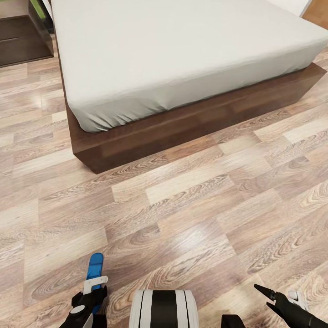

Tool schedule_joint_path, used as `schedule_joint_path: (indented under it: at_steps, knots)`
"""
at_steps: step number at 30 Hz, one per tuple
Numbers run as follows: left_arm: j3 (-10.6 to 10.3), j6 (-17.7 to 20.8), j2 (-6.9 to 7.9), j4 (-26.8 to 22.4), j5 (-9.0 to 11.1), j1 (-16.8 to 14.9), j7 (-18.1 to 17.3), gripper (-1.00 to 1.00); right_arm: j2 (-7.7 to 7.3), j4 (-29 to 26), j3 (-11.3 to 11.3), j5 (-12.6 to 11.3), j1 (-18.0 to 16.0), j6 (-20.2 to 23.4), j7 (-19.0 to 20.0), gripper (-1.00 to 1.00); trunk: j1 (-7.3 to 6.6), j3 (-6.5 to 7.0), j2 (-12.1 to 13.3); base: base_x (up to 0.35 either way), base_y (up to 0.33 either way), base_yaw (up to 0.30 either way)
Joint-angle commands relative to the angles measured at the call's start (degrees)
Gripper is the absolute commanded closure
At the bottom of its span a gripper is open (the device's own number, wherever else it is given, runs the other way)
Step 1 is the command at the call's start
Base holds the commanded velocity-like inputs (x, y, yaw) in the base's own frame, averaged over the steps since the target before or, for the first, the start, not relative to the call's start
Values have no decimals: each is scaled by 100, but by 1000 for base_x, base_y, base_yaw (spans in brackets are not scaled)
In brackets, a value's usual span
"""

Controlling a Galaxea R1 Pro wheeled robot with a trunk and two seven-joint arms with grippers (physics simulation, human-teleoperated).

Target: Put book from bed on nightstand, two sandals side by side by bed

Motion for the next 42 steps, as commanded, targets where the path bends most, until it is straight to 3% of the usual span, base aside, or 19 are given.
schedule_joint_path:
  at_steps: [1,9,10,26,38,42]
  knots:
    - [-8,9,1,-6,41,0,14,-100,1,1,-9,-25,-3,42,3,-100,-1,-3,-1,0,0,0]
    - [-3,9,1,-6,41,0,20,-100,1,1,-9,-25,-6,42,3,-100,-1,-3,-1,0,0,0]
    - [-2,9,1,-6,41,0,21,100,1,-1,-9,-25,-7,42,3,-100,-1,-3,-1,0,0,0]
    - [7,17,1,-6,41,0,32,100,1,1,-9,-25,-5,42,3,-100,-1,-3,-1,0,0,0]
    - [7,18,1,-6,50,0,32,100,1,1,-9,-25,-6,42,3,-100,-24,197,11,0,0,0]
    - [7,18,1,-6,50,0,32,100,1,1,-9,-25,-6,42,3,-100,-24,197,11,0,0,0]
